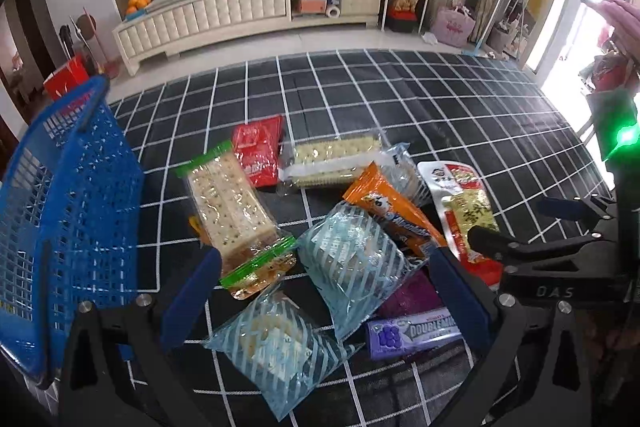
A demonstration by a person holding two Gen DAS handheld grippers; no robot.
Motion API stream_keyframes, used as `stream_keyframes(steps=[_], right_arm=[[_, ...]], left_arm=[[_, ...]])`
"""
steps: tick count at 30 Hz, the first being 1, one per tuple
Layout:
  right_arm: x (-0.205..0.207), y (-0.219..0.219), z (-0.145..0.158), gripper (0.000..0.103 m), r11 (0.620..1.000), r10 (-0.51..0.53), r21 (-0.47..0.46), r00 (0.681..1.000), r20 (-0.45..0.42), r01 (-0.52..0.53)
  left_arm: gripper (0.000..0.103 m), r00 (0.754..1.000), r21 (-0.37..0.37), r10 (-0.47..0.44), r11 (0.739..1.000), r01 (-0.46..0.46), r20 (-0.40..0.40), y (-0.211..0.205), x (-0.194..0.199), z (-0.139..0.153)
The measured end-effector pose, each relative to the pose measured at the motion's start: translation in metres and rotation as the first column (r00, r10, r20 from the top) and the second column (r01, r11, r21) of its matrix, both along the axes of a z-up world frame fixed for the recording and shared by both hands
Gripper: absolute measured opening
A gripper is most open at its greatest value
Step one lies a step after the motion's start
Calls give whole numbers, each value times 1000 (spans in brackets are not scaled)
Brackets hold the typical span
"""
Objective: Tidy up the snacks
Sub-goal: 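Reach the right gripper to the red-and-yellow pouch and grasp it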
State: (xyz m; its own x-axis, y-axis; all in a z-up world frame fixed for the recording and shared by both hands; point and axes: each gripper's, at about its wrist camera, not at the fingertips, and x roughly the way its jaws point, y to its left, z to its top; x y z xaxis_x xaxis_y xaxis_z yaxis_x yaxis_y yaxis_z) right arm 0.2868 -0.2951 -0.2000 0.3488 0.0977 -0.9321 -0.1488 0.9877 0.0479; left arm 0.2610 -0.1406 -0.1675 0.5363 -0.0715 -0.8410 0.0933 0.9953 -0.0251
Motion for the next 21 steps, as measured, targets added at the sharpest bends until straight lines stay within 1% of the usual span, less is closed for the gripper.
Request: stream_keyframes(steps=[1,5,7,8,9,10,11,12,13,15,17,21], right_arm=[[2,-2,-5,103,1000,-5,3,1000,-10,5],[5,-5,-19,102,997,6,76,999,-48,-2],[6,-5,-23,101,997,22,81,999,-45,-19],[7,-4,-27,98,997,27,74,998,-49,-23],[7,-2,-27,88,998,31,48,999,-37,-29],[7,0,-23,80,999,31,19,999,-24,-31],[5,1,-22,63,999,32,-13,999,-9,-32],[3,1,-21,58,999,33,-14,999,-1,-33],[2,-1,-20,56,1000,30,7,1000,-7,-30],[-2,-3,-19,45,999,25,40,1000,-14,-24],[-10,-7,-14,43,996,13,86,1000,-11,-12],[-31,-9,7,42,992,3,125,1000,25,-6]], left_arm=[[103,1000,-1,-1,1000,1,-8,0,2,-3],[103,1000,6,-7,1000,7,-30,-2,5,-12],[103,999,9,-7,1000,8,-34,-2,5,-13],[103,999,9,-8,1000,8,-37,-2,5,-14],[103,999,10,-5,1000,6,-39,-2,4,-14],[103,999,7,-3,1000,3,-38,-1,3,-13],[103,999,5,-1,1000,2,-37,0,2,-13],[103,999,3,1,1000,-1,-38,1,2,-12],[103,999,1,4,1000,-4,-38,2,0,-12],[103,999,1,8,1000,-8,-35,4,-2,-10],[103,999,2,15,1000,-15,-32,7,-5,-7],[103,1000,-6,26,1000,-26,-10,14,-17,5]])
